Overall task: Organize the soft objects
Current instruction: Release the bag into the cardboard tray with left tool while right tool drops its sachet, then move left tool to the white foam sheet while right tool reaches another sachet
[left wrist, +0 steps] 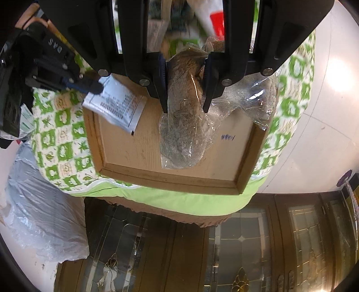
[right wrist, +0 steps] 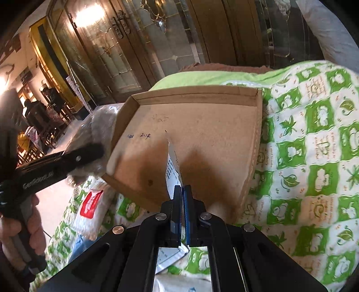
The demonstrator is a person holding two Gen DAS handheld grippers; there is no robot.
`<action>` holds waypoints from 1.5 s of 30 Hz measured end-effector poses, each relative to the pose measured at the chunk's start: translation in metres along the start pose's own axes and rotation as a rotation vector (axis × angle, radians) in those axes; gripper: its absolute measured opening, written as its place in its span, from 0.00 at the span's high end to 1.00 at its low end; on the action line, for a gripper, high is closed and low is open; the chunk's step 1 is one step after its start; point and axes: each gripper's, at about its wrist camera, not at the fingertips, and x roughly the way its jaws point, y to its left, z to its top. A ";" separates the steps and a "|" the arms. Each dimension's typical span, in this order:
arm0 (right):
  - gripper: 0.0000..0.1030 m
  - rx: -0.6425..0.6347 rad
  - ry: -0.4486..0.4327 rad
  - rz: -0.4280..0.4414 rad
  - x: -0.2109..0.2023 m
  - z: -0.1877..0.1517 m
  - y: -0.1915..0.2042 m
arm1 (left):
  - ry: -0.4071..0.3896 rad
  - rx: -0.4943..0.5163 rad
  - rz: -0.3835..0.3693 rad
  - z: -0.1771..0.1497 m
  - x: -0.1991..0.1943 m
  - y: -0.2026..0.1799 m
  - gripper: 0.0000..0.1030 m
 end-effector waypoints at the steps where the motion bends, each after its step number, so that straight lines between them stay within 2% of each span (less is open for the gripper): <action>1: 0.99 0.009 0.005 0.007 0.005 0.001 -0.002 | 0.005 0.003 0.002 0.003 0.007 -0.001 0.78; 7: 0.99 0.081 0.049 0.060 0.033 0.008 -0.020 | 0.039 0.004 0.022 0.009 0.044 -0.001 0.77; 9: 0.99 0.095 0.064 0.078 0.041 0.010 -0.024 | 0.038 0.007 0.042 0.008 0.052 0.000 0.74; 11: 0.98 0.104 0.072 0.079 0.047 0.011 -0.026 | 0.042 0.010 0.056 0.007 0.058 0.001 0.62; 15: 0.93 0.044 0.054 0.018 0.051 0.015 -0.017 | 0.032 0.027 0.099 0.002 0.061 0.000 0.46; 16: 0.91 0.020 0.045 -0.003 0.051 0.015 -0.014 | 0.027 0.040 0.112 0.001 0.059 -0.001 0.42; 18: 0.75 -0.012 0.030 -0.043 0.051 0.015 -0.007 | 0.008 0.074 0.141 -0.002 0.054 -0.006 0.34; 19: 0.58 -0.020 0.014 -0.061 0.050 0.014 -0.005 | 0.000 0.086 0.151 -0.002 0.051 -0.007 0.32; 20: 0.51 -0.033 -0.005 -0.077 0.048 0.014 -0.002 | -0.011 0.100 0.160 -0.003 0.047 -0.010 0.31; 24: 0.49 -0.067 -0.054 -0.104 0.038 0.012 0.007 | -0.032 0.127 0.181 -0.007 0.026 -0.012 0.31; 27: 0.34 -0.084 -0.078 -0.121 0.030 0.003 0.014 | -0.046 0.124 0.186 -0.012 0.007 -0.010 0.31; 28: 0.25 -0.091 -0.090 -0.124 0.024 -0.002 0.014 | -0.048 0.119 0.187 -0.016 0.000 -0.007 0.31; 29: 0.16 -0.093 -0.099 -0.126 0.020 -0.005 0.016 | -0.046 0.109 0.191 -0.022 -0.008 -0.003 0.31; 31: 0.07 -0.089 -0.121 -0.128 0.007 -0.013 0.017 | -0.029 0.063 0.199 -0.037 -0.022 0.008 0.31; 34: 0.00 -0.070 -0.155 -0.121 -0.013 -0.029 0.017 | -0.016 -0.072 0.169 -0.070 -0.041 0.035 0.31; 36: 0.00 -0.073 -0.158 -0.126 -0.019 -0.038 0.018 | 0.007 -0.162 0.142 -0.095 -0.050 0.054 0.31; 39: 0.00 -0.076 -0.130 -0.136 -0.022 -0.052 0.020 | 0.013 -0.243 0.126 -0.123 -0.063 0.068 0.32; 45: 0.00 -0.084 -0.092 -0.143 -0.033 -0.067 0.022 | 0.022 -0.281 0.142 -0.151 -0.082 0.074 0.32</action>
